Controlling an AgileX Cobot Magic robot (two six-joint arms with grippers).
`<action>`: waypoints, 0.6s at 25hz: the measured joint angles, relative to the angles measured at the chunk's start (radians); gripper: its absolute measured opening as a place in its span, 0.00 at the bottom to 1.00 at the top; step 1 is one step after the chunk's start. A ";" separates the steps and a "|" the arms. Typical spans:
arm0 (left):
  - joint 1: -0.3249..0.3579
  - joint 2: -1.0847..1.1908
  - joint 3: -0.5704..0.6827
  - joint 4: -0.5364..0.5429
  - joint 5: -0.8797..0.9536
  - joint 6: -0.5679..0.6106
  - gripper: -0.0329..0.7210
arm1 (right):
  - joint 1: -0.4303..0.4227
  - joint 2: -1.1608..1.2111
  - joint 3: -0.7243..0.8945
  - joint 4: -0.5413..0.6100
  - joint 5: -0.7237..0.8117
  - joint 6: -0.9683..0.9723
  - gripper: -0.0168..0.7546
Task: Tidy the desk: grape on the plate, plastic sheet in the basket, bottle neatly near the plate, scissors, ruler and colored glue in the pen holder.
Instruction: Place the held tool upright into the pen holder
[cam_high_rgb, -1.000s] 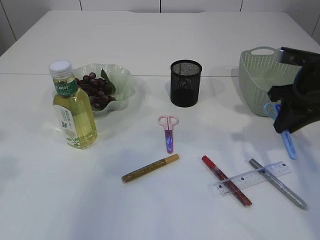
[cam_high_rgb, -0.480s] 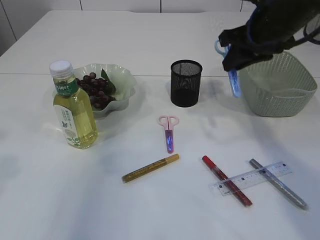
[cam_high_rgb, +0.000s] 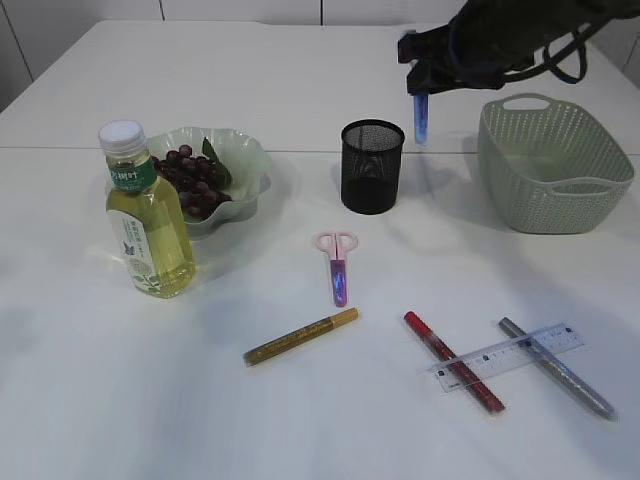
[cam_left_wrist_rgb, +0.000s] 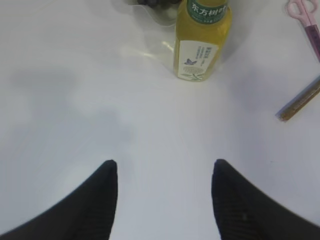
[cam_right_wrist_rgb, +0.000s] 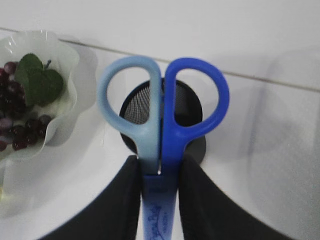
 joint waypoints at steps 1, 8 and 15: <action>0.000 0.000 0.000 0.000 0.000 0.000 0.62 | 0.004 0.017 -0.008 0.016 -0.031 -0.020 0.29; 0.000 0.000 0.000 0.002 -0.003 0.000 0.62 | 0.047 0.113 -0.063 0.082 -0.253 -0.110 0.29; 0.000 0.000 0.000 0.006 -0.003 0.000 0.62 | 0.075 0.168 -0.082 0.088 -0.397 -0.174 0.29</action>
